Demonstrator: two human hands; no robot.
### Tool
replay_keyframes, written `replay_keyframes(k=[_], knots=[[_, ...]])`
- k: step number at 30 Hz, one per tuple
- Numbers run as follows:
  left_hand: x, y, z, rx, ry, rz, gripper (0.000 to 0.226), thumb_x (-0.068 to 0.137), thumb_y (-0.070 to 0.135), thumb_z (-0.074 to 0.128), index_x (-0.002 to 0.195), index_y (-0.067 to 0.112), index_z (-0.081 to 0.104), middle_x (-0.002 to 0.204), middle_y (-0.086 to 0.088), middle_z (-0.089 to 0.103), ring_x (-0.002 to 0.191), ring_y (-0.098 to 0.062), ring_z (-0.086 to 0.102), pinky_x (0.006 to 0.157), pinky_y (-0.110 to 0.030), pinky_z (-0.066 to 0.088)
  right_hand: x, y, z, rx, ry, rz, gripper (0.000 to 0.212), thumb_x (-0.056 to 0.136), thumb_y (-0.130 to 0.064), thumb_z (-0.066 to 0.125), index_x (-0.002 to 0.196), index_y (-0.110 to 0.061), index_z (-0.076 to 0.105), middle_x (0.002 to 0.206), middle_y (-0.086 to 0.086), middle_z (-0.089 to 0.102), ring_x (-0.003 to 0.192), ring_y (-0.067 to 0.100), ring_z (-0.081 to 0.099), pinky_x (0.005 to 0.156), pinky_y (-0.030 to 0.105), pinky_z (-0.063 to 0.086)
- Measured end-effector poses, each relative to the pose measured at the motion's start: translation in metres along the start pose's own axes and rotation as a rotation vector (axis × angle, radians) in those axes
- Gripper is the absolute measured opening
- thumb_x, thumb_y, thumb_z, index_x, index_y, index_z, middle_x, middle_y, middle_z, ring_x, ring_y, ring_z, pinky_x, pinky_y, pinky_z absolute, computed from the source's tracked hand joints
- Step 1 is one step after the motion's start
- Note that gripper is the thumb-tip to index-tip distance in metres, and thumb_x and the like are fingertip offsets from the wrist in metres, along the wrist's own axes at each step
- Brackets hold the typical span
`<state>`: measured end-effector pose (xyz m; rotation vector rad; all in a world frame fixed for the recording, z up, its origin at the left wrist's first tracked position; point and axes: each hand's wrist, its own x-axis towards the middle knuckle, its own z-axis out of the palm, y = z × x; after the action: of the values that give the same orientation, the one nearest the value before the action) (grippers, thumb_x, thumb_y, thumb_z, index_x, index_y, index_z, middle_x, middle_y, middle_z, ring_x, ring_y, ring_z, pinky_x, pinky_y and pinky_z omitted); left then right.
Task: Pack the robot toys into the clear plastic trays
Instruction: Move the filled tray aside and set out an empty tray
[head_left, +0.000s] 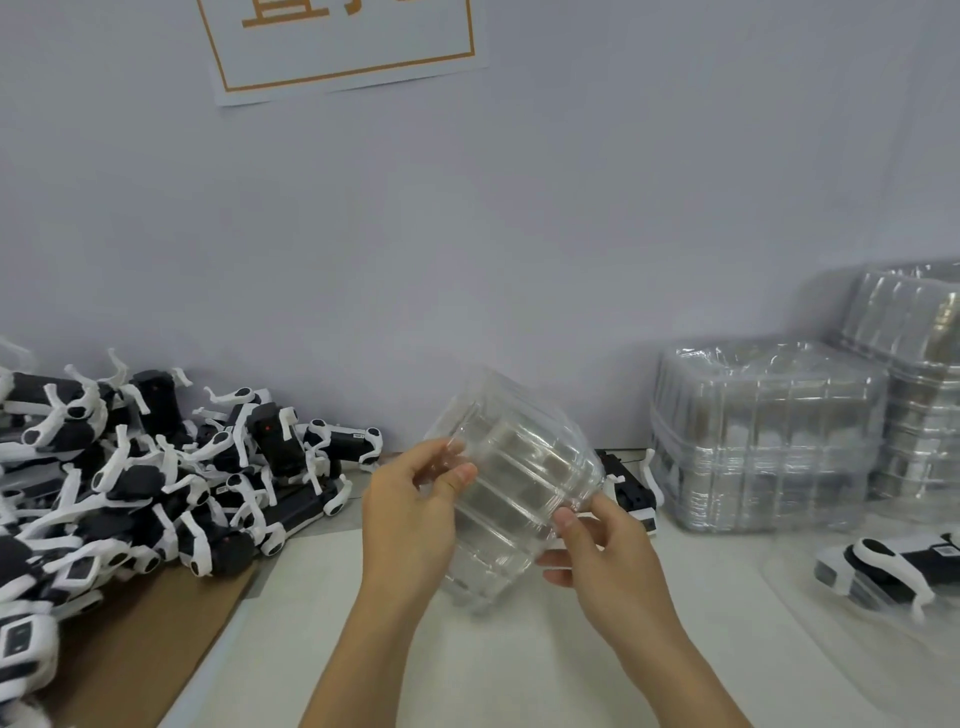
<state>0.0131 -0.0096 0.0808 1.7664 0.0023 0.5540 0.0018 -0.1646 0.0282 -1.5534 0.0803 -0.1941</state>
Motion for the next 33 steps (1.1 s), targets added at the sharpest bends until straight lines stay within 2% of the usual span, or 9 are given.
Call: replay_keyframes(k=[2, 4, 11, 15, 17, 20, 23, 28, 33], knots=[[0.002, 0.004, -0.004, -0.027, 0.045, 0.019, 0.027, 0.087, 0.006, 0.072, 0.088, 0.033, 0.072, 0.087, 0.010, 0.074, 0.091, -0.009, 0.068, 0.088, -0.023, 0.049, 0.001, 0.002, -0.002, -0.025, 0.018, 0.014, 0.018, 0.101, -0.016, 0.052, 0.093, -0.023, 0.067, 0.086, 0.001, 0.073, 0.066, 0.016, 0.073, 0.063, 0.021, 0.051], [0.006, 0.010, -0.013, -0.063, 0.116, 0.052, 0.029, 0.088, 0.007, 0.072, 0.088, 0.036, 0.070, 0.089, 0.011, 0.074, 0.090, -0.005, 0.068, 0.087, -0.022, 0.049, 0.002, 0.003, -0.005, -0.021, 0.018, 0.032, 0.021, 0.102, -0.016, 0.050, 0.097, -0.026, 0.067, 0.089, 0.000, 0.074, 0.068, 0.014, 0.074, 0.064, 0.019, 0.048], [-0.011, 0.010, -0.044, -0.256, 0.385, 0.121, 0.018, 0.094, 0.016, 0.065, 0.102, 0.032, 0.070, 0.096, 0.007, 0.075, 0.090, -0.002, 0.069, 0.081, -0.020, 0.049, 0.002, 0.007, -0.003, -0.006, 0.008, 0.085, 0.017, 0.103, -0.016, 0.049, 0.098, -0.016, 0.065, 0.092, 0.005, 0.075, 0.073, 0.014, 0.075, 0.077, 0.030, 0.051], [-0.028, -0.007, -0.054, -0.376, 0.502, 0.065, 0.016, 0.095, 0.019, 0.062, 0.100, 0.032, 0.070, 0.094, 0.004, 0.076, 0.090, -0.003, 0.071, 0.083, -0.021, 0.055, 0.002, 0.010, -0.003, 0.001, 0.042, 0.083, 0.016, 0.103, -0.018, 0.049, 0.100, -0.021, 0.065, 0.090, 0.001, 0.076, 0.074, 0.012, 0.075, 0.066, 0.021, 0.045], [-0.032, -0.015, -0.059, -0.423, 0.507, 0.033, 0.020, 0.096, 0.014, 0.060, 0.098, 0.030, 0.072, 0.090, 0.004, 0.077, 0.088, -0.006, 0.071, 0.088, -0.024, 0.053, 0.002, 0.014, 0.000, 0.017, 0.053, 0.093, 0.016, 0.103, -0.017, 0.050, 0.100, -0.021, 0.065, 0.088, 0.000, 0.076, 0.075, 0.012, 0.075, 0.064, 0.017, 0.046], [-0.031, -0.021, -0.065, -0.478, 0.512, -0.016, 0.024, 0.098, 0.011, 0.057, 0.094, 0.029, 0.072, 0.084, 0.008, 0.075, 0.085, -0.008, 0.070, 0.091, -0.027, 0.050, 0.002, 0.020, 0.005, 0.011, 0.047, 0.133, 0.016, 0.102, -0.020, 0.052, 0.095, -0.014, 0.065, 0.081, -0.001, 0.077, 0.076, 0.011, 0.075, 0.070, 0.024, 0.046], [-0.028, -0.022, -0.069, -0.524, 0.510, -0.045, 0.022, 0.100, 0.011, 0.054, 0.099, 0.026, 0.070, 0.080, 0.009, 0.074, 0.085, -0.010, 0.068, 0.088, -0.027, 0.047, 0.002, 0.026, 0.011, -0.056, 0.045, 0.135, 0.030, 0.100, -0.030, 0.055, 0.085, -0.008, 0.068, 0.074, -0.004, 0.076, 0.074, 0.007, 0.074, 0.069, 0.025, 0.045], [-0.029, -0.020, -0.070, -0.590, 0.504, -0.078, 0.022, 0.103, 0.017, 0.047, 0.106, 0.024, 0.068, 0.097, -0.003, 0.070, 0.090, -0.015, 0.067, 0.088, -0.029, 0.047, 0.006, 0.029, 0.007, -0.143, 0.098, 0.134, 0.036, 0.098, -0.038, 0.057, 0.078, -0.011, 0.071, 0.065, -0.003, 0.074, 0.068, 0.009, 0.073, 0.077, 0.029, 0.048], [-0.029, -0.015, -0.071, -0.663, 0.476, -0.140, 0.024, 0.105, 0.020, 0.043, 0.104, 0.022, 0.067, 0.087, 0.004, 0.070, 0.082, -0.012, 0.066, 0.086, -0.029, 0.044, 0.008, 0.032, 0.005, -0.253, 0.113, 0.106, 0.034, 0.099, -0.029, 0.057, 0.074, -0.012, 0.071, 0.061, -0.005, 0.072, 0.062, 0.008, 0.072, 0.063, 0.025, 0.046]])
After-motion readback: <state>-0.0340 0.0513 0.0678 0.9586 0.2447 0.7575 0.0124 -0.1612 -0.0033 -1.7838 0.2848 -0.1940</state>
